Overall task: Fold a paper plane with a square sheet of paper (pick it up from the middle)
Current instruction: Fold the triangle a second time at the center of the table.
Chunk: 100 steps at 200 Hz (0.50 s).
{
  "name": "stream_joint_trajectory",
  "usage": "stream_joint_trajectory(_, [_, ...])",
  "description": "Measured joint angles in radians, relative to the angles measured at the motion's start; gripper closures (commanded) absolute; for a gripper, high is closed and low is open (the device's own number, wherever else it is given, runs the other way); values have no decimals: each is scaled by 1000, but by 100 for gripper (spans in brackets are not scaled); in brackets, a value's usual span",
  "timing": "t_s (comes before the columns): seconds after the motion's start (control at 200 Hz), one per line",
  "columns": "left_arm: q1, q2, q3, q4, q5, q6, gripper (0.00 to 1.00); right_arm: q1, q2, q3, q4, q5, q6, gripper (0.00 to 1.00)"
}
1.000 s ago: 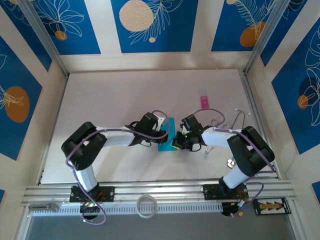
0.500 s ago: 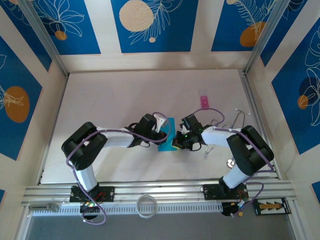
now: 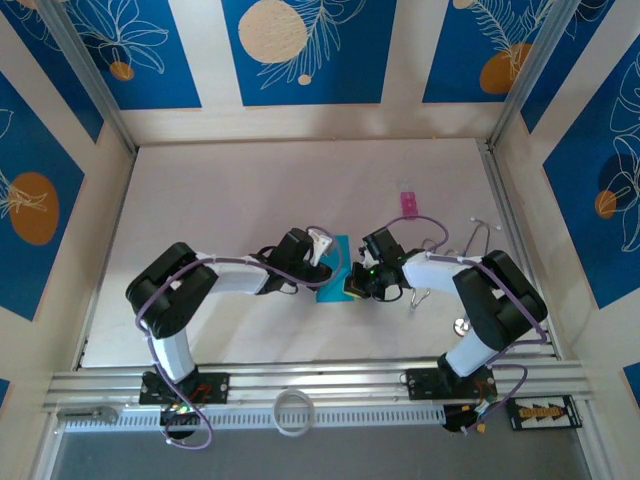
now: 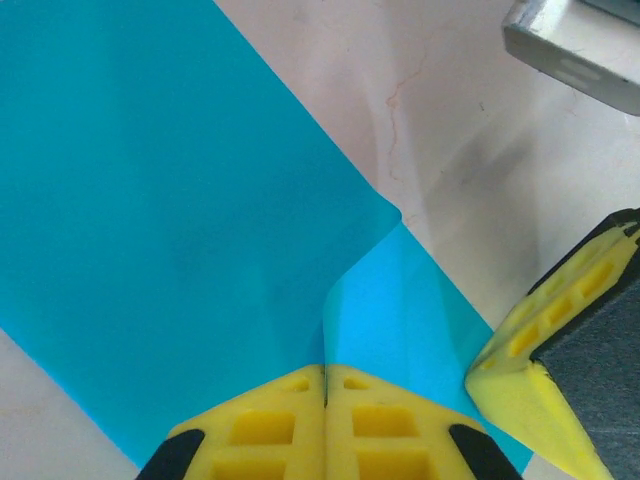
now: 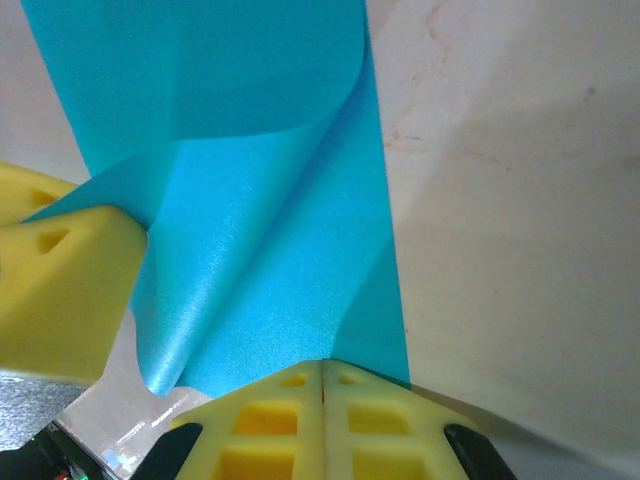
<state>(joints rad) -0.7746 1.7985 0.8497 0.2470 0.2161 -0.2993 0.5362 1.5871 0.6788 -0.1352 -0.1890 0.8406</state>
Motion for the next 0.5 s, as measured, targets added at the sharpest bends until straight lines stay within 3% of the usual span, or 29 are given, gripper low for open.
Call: stream_joint_trajectory(0.5, [2, 10, 0, -25, -42, 17, 100, 0, 1, 2, -4, -2, -3, 98])
